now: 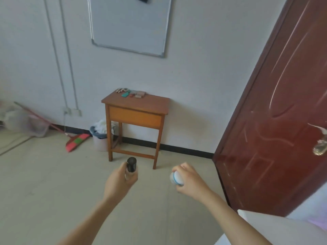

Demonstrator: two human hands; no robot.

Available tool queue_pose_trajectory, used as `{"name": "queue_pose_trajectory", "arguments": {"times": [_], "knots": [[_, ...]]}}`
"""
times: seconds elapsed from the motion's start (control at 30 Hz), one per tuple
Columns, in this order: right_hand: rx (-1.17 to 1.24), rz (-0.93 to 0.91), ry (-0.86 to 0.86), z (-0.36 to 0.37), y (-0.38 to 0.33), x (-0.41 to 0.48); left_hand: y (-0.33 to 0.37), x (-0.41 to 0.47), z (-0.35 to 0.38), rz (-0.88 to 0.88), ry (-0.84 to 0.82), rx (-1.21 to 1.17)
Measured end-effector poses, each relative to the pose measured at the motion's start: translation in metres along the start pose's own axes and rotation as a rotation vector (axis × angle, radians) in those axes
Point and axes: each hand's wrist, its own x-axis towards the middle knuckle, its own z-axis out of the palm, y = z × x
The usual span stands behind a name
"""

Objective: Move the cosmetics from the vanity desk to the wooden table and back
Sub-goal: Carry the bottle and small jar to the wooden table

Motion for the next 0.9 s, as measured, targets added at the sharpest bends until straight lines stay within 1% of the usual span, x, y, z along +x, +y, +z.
{"name": "queue_pose_trajectory", "arguments": {"times": [0.1,0.2,0.37,0.47,0.67,0.77,0.9], "knots": [[0.006,-0.010,-0.020,0.017,-0.024,0.042,-0.032,0.033,-0.026,-0.038,0.006,-0.007],[-0.057,-0.041,-0.038,0.028,-0.039,0.080,-0.058,0.063,-0.041,-0.087,0.016,-0.077],[-0.238,-0.141,-0.075,0.036,-0.044,0.144,-0.083,0.111,-0.041,-0.112,0.008,-0.011],[-0.275,-0.161,-0.083,0.039,-0.038,0.190,-0.093,0.146,-0.035,-0.103,-0.012,0.003],[-0.213,-0.170,-0.072,0.041,-0.005,0.308,-0.100,0.253,-0.017,-0.094,0.056,0.096],[-0.188,-0.195,-0.079,0.037,0.011,0.365,-0.102,0.305,-0.013,-0.143,0.035,0.141],[-0.119,-0.199,-0.072,0.028,0.032,0.445,-0.109,0.374,-0.007,-0.193,0.073,0.070]]}}
